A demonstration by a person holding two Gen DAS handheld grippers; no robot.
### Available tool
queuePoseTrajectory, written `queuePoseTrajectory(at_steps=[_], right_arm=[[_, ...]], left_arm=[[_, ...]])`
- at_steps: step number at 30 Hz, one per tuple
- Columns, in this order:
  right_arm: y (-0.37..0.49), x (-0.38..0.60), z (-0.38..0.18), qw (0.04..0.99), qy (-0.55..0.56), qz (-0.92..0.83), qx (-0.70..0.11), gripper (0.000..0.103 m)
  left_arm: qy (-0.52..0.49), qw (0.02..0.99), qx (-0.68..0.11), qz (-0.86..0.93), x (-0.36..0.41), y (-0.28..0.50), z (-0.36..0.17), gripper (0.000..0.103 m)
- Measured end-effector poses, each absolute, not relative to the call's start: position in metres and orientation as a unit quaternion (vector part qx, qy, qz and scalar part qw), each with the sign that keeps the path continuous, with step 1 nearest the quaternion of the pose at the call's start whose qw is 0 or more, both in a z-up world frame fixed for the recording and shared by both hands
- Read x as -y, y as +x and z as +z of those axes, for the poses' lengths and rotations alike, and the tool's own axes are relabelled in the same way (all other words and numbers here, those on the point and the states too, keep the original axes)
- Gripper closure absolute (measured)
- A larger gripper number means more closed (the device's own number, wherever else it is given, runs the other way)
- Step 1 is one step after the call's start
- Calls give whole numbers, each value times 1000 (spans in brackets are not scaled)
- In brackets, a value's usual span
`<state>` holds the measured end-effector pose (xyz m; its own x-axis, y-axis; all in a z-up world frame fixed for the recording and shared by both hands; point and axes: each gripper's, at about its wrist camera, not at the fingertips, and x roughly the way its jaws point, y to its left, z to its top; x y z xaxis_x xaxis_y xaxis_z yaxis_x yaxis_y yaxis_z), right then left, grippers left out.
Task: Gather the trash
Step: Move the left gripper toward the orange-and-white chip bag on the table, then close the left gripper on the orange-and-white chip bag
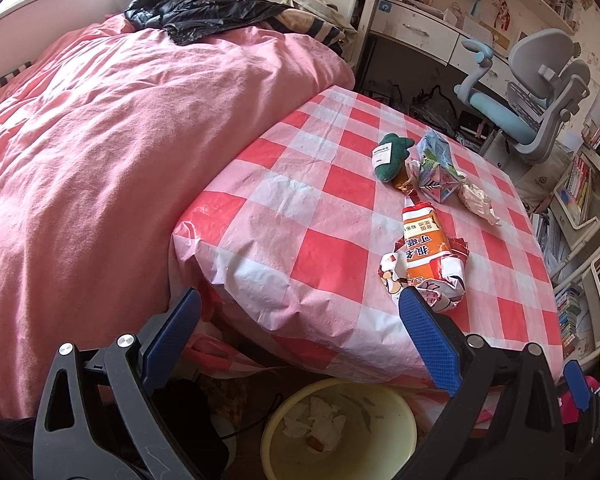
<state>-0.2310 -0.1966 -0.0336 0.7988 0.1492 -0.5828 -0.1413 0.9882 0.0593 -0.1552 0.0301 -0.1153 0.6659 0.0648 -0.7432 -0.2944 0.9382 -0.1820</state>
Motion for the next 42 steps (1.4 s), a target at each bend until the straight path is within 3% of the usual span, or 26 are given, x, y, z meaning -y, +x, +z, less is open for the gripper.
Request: queuePoseTrajectory(at_steps=[20, 31, 42], right_arm=[[-212, 205, -41, 944, 16, 71, -321, 8], [-200, 228, -39, 943, 64, 54, -321, 8], [-200, 257, -39, 937, 124, 34, -324, 8]], left_arm=[[-201, 894, -387, 100, -41, -140, -122, 8], [-131, 912, -387, 36, 1, -119, -118, 8], [-3, 899, -437, -36, 60, -71, -124, 8]])
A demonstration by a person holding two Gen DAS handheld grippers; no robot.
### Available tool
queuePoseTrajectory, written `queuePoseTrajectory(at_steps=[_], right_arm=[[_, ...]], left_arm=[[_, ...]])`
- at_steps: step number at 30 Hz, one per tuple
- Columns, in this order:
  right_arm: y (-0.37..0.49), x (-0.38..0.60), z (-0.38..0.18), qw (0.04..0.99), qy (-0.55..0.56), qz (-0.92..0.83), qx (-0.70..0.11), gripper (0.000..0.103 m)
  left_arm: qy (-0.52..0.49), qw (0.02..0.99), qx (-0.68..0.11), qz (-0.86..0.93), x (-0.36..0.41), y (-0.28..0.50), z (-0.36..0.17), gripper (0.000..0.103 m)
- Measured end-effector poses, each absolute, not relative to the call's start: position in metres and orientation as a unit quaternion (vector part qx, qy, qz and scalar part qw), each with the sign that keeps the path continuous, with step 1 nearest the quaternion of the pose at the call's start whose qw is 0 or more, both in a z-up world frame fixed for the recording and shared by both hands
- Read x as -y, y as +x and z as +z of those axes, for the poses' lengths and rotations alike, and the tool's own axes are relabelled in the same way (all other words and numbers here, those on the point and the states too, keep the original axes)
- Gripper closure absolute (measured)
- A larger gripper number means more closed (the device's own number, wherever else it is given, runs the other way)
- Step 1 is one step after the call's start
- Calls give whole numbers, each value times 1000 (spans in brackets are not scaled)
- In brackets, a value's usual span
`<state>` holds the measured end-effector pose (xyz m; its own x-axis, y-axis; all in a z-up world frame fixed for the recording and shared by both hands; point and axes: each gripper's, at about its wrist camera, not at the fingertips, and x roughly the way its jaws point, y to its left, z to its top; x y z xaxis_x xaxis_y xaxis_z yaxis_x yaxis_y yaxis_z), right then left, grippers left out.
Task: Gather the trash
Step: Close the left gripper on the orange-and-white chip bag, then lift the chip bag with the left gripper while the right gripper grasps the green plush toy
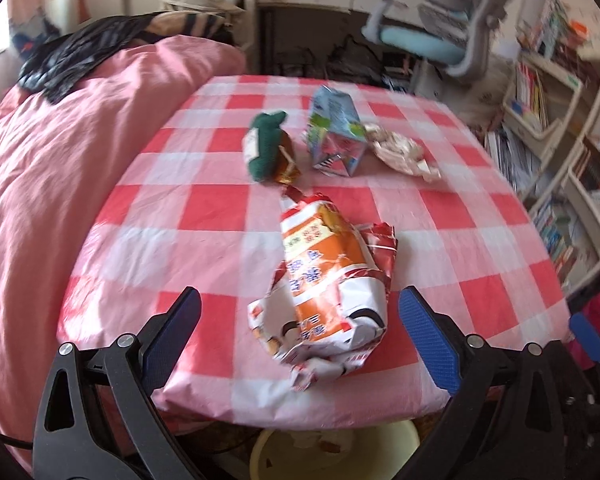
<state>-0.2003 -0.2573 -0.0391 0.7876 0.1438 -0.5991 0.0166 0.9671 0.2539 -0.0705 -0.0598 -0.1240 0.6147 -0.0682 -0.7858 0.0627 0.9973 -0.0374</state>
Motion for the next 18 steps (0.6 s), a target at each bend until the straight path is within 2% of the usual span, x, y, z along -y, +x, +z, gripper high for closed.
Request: queuePoseTrajectory(at_steps=[6, 7, 9, 10, 12, 18], right_arm=[[-199, 267, -42, 932, 147, 29, -330, 8], [-199, 268, -42, 931, 150, 29, -331, 8], [-198, 269, -43, 930, 154, 31, -333, 8], [-198, 269, -43, 929, 155, 32, -334, 8], [-199, 269, -44, 929, 156, 34, -335, 8], [-200, 270, -43, 929, 157, 35, -334, 8]], left_arm=[[49, 887, -456, -46, 79, -56, -139, 9], [45, 886, -459, -46, 78, -55, -141, 12], [34, 880, -470, -52, 76, -52, -146, 31], [29, 879, -473, -57, 74, -52, -148, 33], [24, 883, -464, -63, 74, -54, -146, 47], [-31, 887, -454, -77, 59, -58, -137, 53]])
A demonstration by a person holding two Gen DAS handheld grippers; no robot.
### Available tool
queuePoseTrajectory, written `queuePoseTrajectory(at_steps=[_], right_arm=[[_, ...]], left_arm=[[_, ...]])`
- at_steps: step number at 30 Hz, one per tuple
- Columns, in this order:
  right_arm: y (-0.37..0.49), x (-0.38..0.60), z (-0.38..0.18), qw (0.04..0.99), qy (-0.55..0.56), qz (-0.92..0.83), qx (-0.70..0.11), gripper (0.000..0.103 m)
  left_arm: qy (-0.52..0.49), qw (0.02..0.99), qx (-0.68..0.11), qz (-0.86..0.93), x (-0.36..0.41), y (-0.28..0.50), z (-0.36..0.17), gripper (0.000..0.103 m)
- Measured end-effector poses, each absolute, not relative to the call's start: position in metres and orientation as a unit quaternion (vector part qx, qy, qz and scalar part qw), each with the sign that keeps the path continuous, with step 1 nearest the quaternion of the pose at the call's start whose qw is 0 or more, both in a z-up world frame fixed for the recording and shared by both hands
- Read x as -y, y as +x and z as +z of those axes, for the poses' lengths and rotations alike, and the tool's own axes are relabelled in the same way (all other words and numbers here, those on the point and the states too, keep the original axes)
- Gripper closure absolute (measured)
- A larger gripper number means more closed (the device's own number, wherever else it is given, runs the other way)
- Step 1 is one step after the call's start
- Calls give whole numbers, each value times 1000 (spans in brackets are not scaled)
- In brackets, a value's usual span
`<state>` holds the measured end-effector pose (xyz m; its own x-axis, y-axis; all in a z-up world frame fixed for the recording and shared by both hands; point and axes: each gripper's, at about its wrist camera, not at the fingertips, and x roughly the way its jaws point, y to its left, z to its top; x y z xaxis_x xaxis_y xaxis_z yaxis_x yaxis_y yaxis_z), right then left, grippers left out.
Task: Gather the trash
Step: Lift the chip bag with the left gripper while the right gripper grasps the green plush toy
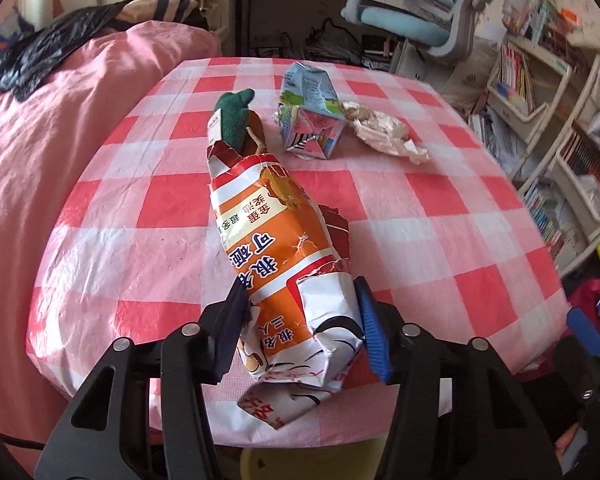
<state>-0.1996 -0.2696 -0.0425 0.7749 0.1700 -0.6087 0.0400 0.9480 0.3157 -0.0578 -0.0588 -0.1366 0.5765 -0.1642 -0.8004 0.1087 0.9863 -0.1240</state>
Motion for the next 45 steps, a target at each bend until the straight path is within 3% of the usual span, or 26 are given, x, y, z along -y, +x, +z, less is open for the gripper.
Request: queuePoseTrajectory(at_steps=[7, 13, 20, 27, 33, 43, 44, 45], right_arm=[[-200, 263, -43, 927, 149, 49, -340, 8], [-198, 246, -46, 925, 126, 75, -351, 8], [-187, 211, -43, 915, 94, 138, -366, 8], [-134, 154, -25, 915, 60, 211, -339, 9], [-59, 113, -10, 918, -2, 224, -327, 21], [15, 53, -31, 891, -141, 216, -374, 24], [18, 49, -36, 887, -149, 213, -382, 28], [21, 46, -41, 882, -158, 213, -391, 39]], left_arm=[[-127, 891, -430, -74, 17, -58, -102, 53], [-144, 899, -408, -60, -28, -40, -68, 52], [-241, 874, -419, -52, -78, -25, -78, 52], [-241, 890, -386, -38, -83, -30, -64, 52], [-286, 892, -350, -8, -109, -40, -54, 51], [-289, 895, -339, -23, -105, -43, -47, 51], [-289, 895, -338, -24, -104, -44, -47, 51], [-289, 895, -338, -24, -103, -44, -47, 51]])
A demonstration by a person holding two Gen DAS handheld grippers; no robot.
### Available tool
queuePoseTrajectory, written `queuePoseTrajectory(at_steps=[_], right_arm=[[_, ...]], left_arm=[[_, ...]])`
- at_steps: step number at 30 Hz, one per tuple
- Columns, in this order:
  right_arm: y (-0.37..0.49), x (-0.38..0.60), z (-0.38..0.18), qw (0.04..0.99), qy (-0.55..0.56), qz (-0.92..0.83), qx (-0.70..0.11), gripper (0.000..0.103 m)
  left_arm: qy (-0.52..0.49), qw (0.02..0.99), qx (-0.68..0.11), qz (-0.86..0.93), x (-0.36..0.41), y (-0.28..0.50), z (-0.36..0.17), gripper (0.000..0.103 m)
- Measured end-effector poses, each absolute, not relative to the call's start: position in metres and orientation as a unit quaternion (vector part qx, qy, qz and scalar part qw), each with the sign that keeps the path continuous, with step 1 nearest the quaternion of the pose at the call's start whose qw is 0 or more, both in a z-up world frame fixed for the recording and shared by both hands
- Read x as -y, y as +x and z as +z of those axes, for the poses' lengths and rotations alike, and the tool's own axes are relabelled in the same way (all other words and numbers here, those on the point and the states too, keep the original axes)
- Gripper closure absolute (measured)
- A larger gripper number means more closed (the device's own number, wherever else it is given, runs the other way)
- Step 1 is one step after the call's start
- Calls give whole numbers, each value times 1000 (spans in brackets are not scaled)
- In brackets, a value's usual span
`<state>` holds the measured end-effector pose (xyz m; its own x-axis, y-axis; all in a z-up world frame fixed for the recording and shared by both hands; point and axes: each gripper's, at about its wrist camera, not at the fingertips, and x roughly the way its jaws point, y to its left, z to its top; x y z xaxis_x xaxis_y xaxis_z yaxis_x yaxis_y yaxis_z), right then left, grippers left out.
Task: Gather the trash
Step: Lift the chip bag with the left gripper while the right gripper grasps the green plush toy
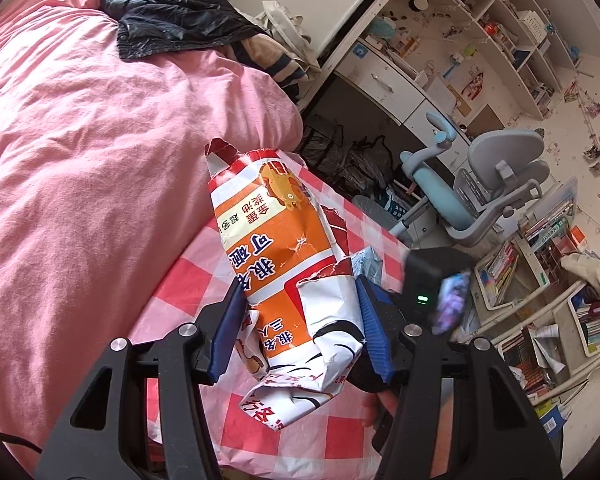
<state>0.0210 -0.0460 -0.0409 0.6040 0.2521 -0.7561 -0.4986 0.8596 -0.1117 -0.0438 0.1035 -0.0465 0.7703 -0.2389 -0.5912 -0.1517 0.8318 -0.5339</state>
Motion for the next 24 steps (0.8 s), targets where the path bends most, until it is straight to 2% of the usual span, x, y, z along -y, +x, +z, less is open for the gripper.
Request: queuePoseTrajectory(at_steps=[1, 3, 6, 14, 24], right_arm=[[23, 42, -47, 874, -168, 216, -403, 47], [22, 38, -52, 866, -176, 224, -411, 77], [15, 44, -43, 875, -150, 234, -398, 80], [-20, 96, 0, 884, 0, 284, -371, 80], [-99, 181, -7, 885, 52, 261, -383, 80]], left_arm=[[-290, 895, -338, -25, -103, -44, -46, 51], [-293, 894, -339, -25, -104, -44, -47, 51], [-297, 893, -337, -23, -106, -44, -47, 51], [-302, 889, -341, -41, -104, -45, -50, 51], [-276, 878, -376, -101, -73, -40, -62, 51]])
